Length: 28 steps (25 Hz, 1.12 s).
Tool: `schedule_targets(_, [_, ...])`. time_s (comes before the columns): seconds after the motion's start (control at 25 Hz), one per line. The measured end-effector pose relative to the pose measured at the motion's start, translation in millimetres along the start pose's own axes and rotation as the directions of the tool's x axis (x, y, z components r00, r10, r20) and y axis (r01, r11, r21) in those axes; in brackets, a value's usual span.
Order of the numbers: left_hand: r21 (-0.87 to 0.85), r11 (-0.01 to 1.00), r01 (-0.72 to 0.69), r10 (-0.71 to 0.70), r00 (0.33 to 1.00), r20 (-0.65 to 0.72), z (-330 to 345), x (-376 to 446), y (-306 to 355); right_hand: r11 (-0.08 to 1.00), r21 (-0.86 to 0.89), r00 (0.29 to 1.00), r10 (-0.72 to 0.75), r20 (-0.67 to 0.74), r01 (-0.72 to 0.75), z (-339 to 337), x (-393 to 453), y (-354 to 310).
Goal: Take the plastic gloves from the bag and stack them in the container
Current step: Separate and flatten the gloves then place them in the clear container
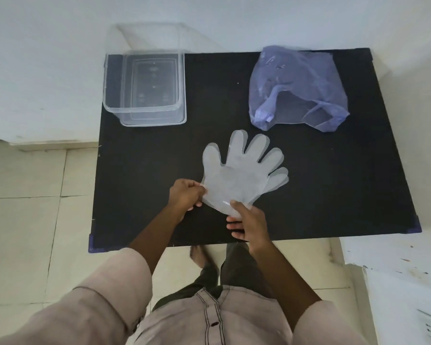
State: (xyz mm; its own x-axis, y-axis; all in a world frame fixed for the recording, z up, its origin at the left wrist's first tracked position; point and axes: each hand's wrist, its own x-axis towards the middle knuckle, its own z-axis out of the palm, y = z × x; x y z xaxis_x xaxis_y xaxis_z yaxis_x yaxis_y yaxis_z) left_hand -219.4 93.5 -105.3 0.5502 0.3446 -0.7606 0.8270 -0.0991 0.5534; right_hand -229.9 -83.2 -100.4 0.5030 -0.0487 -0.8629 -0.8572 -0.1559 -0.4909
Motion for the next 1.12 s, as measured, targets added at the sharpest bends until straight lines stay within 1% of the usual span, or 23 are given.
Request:
schedule_targets(0.04, [0.021, 1.000, -0.004, 0.004, 1.000, -0.020, -8.2, 2.6, -1.3, 0.980, -0.192, 0.999, -0.051, 0.010, 0.052, -4.8, -5.1, -1.2])
schedule_targets(0.08, [0.033, 0.999, -0.003, 0.004, 1.000, -0.024, -15.7, 4.8, -3.0, 0.921, -0.371, 0.993, -0.111, 0.031, 0.115, -9.7, -9.3, -4.1])
schedule_targets(0.12, [0.035, 0.999, 0.002, -0.001, 1.000, -0.012, -21.6, 5.8, -5.0, 0.835, -0.523, 0.984, -0.167, 0.056, 0.172, -14.3, -13.4, -8.5])
schedule_targets(0.16, [0.022, 1.000, 0.012, -0.012, 1.000, 0.012, -25.7, 6.3, -7.4, 0.739, -0.638, 0.972, -0.221, 0.075, 0.217, -17.7, -16.0, -14.1])
schedule_targets(0.2, [-0.009, 1.000, 0.027, -0.027, 0.999, 0.036, -27.6, 6.1, -10.0, 0.659, -0.707, 0.957, -0.276, 0.090, 0.256, -19.2, -16.6, -20.5])
schedule_targets(0.24, [-0.052, 0.998, 0.046, -0.043, 0.998, 0.052, -27.9, 5.3, -12.2, 0.613, -0.731, 0.937, -0.333, 0.105, 0.300, -17.9, -15.5, -26.7])
schedule_targets(0.36, [-0.179, 0.981, 0.079, -0.070, 0.996, 0.057, -25.4, 1.1, -18.1, 0.603, -0.663, 0.870, -0.468, 0.156, 0.443, 2.1, -3.8, -39.2])
schedule_targets(0.4, [-0.210, 0.974, 0.089, -0.079, 0.995, 0.055, -24.6, -0.5, -19.5, 0.569, -0.670, 0.848, -0.499, 0.179, 0.476, 10.2, 2.1, -39.6])
schedule_targets(0.44, [-0.239, 0.966, 0.099, -0.089, 0.995, 0.052, -23.8, -1.9, -20.1, 0.502, -0.703, 0.822, -0.529, 0.212, 0.504, 17.2, 7.7, -38.1])
schedule_targets(0.48, [-0.264, 0.959, 0.108, -0.099, 0.994, 0.048, -23.3, -2.8, -20.4, 0.409, -0.745, 0.789, -0.561, 0.251, 0.528, 22.5, 13.6, -35.0])
schedule_targets(0.56, [-0.286, 0.951, 0.121, -0.115, 0.993, 0.040, -21.9, -2.8, -19.8, 0.188, -0.821, 0.731, -0.589, 0.344, 0.538, 26.4, 21.7, -27.4])
schedule_targets(0.6, [-0.288, 0.949, 0.125, -0.120, 0.992, 0.036, -21.7, -2.6, -19.5, 0.087, -0.851, 0.719, -0.583, 0.378, 0.518, 27.4, 21.7, -24.8])
schedule_targets(0.64, [-0.290, 0.949, 0.126, -0.121, 0.992, 0.033, -21.5, -2.5, -19.0, 0.012, -0.874, 0.718, -0.577, 0.390, 0.485, 28.5, 19.8, -24.5])
schedule_targets(0.68, [-0.294, 0.947, 0.127, -0.123, 0.992, 0.032, -21.4, -2.6, -18.3, -0.023, -0.888, 0.716, -0.582, 0.385, 0.458, 30.2, 17.4, -26.3])
schedule_targets(0.72, [-0.302, 0.944, 0.131, -0.127, 0.991, 0.032, -21.3, -2.9, -17.8, -0.026, -0.891, 0.708, -0.596, 0.377, 0.453, 32.7, 15.6, -28.9])
schedule_targets(0.76, [-0.312, 0.940, 0.137, -0.133, 0.991, 0.032, -21.2, -3.1, -17.7, -0.008, -0.879, 0.689, -0.617, 0.380, 0.477, 36.1, 14.2, -30.2])
schedule_targets(0.84, [-0.335, 0.931, 0.143, -0.137, 0.990, 0.042, -21.0, -2.6, -17.9, 0.047, -0.816, 0.628, -0.665, 0.405, 0.576, 43.6, 11.2, -26.7])
schedule_targets(0.88, [-0.348, 0.926, 0.144, -0.135, 0.990, 0.050, -21.4, -2.8, -17.6, 0.066, -0.787, 0.609, -0.675, 0.418, 0.613, 47.9, 9.9, -23.0])
schedule_targets(0.92, [-0.363, 0.920, 0.147, -0.135, 0.989, 0.058, -22.0, -3.0, -16.8, 0.082, -0.774, 0.609, -0.672, 0.422, 0.627, 51.8, 10.1, -18.9])
schedule_targets(1.0, [-0.383, 0.911, 0.152, -0.136, 0.988, 0.069, -23.9, -3.4, -16.0, 0.121, -0.785, 0.642, -0.656, 0.396, 0.607, 60.2, 11.7, -12.1])
schedule_targets(1.12, [-0.375, 0.915, 0.149, -0.129, 0.989, 0.078, -25.0, -5.3, -14.7, 0.219, -0.800, 0.670, -0.687, 0.279, 0.558, 68.7, 12.7, -10.3])
